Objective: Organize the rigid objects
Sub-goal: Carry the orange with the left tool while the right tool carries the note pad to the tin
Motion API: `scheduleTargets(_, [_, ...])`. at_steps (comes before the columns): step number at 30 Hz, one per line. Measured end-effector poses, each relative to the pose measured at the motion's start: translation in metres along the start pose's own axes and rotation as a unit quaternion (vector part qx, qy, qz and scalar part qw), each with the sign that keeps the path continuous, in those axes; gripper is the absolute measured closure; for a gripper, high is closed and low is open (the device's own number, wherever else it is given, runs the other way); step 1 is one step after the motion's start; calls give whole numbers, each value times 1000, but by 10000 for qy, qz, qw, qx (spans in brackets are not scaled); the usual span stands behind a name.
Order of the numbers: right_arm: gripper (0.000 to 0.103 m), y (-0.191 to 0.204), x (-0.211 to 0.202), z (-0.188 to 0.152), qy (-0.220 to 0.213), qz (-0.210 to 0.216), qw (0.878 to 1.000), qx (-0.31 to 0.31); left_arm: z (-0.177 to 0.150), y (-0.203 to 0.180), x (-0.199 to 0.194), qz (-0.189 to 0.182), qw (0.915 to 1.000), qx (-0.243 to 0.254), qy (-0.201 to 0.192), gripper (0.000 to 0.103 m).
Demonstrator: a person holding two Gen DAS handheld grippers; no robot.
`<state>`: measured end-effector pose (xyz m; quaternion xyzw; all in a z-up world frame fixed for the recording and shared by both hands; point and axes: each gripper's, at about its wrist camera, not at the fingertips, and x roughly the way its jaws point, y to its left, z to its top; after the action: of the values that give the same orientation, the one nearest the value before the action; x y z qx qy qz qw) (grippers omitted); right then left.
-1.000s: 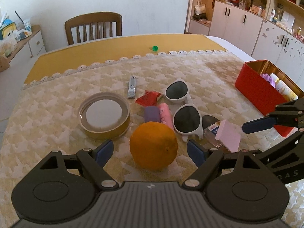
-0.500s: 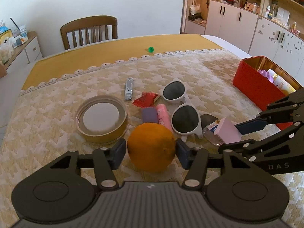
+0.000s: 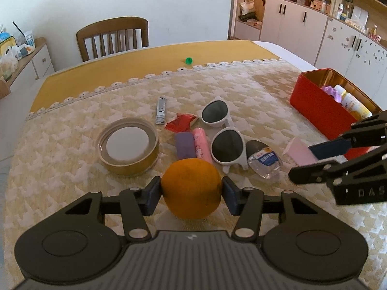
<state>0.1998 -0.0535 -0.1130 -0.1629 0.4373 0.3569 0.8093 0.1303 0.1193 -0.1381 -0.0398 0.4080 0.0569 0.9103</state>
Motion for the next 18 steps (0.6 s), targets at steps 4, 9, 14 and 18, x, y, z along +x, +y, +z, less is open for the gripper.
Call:
scheduleTargets(4, [62, -10, -16, -4, -57, -71, 9998, 203, 2, -1, -14, -115, 9999, -69, -40, 50])
scheduleTargets(9, [62, -20, -38, -8, -50, -121, 9995, 290, 10, -12, -27, -292, 9995, -130, -17, 50])
scheduleTargets(14, [62, -33, -62, -12, -133, -244, 9992, 304, 22, -37, -41, -543, 9985, -15, -76, 50])
scheduleTargets(18, [62, -50, -79, -13, -259, -337, 9981, 438, 34, -62, -48, -803, 9967, 66, -139, 50])
